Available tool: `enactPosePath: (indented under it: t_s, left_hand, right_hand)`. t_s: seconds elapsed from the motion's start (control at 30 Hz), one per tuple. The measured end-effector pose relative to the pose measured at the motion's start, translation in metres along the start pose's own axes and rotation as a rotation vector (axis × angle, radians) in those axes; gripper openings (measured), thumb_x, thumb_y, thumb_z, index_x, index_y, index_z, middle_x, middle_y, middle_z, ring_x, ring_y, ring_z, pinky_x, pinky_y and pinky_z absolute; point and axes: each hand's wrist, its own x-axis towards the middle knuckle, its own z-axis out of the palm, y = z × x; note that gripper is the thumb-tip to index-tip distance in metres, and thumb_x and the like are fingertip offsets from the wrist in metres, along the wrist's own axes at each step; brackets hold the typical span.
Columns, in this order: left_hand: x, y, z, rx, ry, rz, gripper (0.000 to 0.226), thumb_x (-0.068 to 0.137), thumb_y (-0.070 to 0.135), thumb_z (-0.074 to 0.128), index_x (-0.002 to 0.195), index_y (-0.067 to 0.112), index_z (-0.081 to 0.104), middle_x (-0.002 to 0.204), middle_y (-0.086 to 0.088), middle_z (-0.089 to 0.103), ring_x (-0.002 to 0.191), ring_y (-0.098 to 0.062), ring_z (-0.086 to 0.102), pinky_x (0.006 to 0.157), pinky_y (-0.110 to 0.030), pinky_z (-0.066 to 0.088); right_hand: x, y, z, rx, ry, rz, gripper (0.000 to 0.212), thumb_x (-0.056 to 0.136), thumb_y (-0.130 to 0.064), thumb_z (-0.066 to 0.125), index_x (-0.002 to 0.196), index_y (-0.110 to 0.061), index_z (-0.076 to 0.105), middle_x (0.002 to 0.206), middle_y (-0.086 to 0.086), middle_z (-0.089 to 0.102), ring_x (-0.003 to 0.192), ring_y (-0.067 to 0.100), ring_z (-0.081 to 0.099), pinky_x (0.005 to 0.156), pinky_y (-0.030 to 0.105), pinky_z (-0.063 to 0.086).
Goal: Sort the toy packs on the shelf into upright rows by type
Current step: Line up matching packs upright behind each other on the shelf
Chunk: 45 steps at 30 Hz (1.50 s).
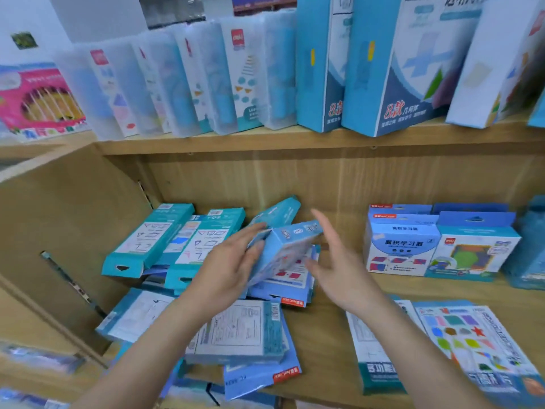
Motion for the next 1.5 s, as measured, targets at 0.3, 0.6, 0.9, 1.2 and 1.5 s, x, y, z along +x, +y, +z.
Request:
enactPosePath:
  t_s: [0.3,0.6,0.9,1.2,1.5]
  left_hand:
    - [0.011,0.007,-0.025,-0.402,0.11,-0.079,0.04,0.096,0.026,0.046,0.057,0.02,0.046,0.049,0.017,0.049,0.049,0.002,0.043,0.05,-0.012,0.03]
    - [0.017,-0.009,-0.032,-0.787,0.022,-0.324,0.035,0.085,0.012,0.065,0.116,0.026,0.056,0.092,-0.005,0.073,0.079,-0.022,0.071,0.071,-0.032,0.059]
    - [0.017,-0.013,-0.016,-0.462,-0.041,-0.148,0.025,0.088,0.002,0.061,0.086,0.025,0.069,0.084,0.009,0.073,0.077,-0.004,0.067,0.071,-0.014,0.049]
    - [0.049,-0.027,0.024,0.677,-0.525,0.04,0.084,0.084,0.039,0.062,0.149,0.03,0.009,0.158,-0.005,0.01,0.144,-0.029,0.011,0.109,-0.048,0.032]
    - [0.066,-0.021,-0.011,0.403,-0.034,0.069,0.018,0.094,0.015,0.05,0.106,0.017,0.063,0.09,-0.012,0.069,0.087,-0.036,0.061,0.067,-0.034,0.045]
  right_hand:
    - [0.017,-0.01,-0.016,-0.076,0.047,-0.133,0.045,0.074,-0.015,0.078,0.096,-0.046,0.053,0.106,-0.004,0.057,0.097,-0.005,0.055,0.081,0.008,0.039]
    - [-0.004,-0.002,-0.017,0.448,0.226,0.149,0.022,0.084,-0.019,0.067,0.106,-0.021,0.062,0.107,0.001,0.069,0.098,0.016,0.066,0.078,0.034,0.057]
    - [-0.03,0.004,-0.023,0.507,0.31,0.159,0.03,0.074,-0.028,0.067,0.102,-0.02,0.06,0.098,-0.004,0.07,0.089,0.014,0.068,0.072,0.034,0.058]
    - [-0.047,0.02,-0.026,0.527,0.484,0.264,0.028,0.077,-0.024,0.069,0.101,-0.019,0.057,0.102,0.012,0.069,0.088,0.028,0.068,0.076,0.05,0.053]
    - [-0.076,0.035,-0.037,0.575,0.53,0.301,0.028,0.08,-0.021,0.067,0.106,-0.019,0.055,0.102,0.008,0.07,0.078,0.013,0.071,0.062,0.027,0.056]
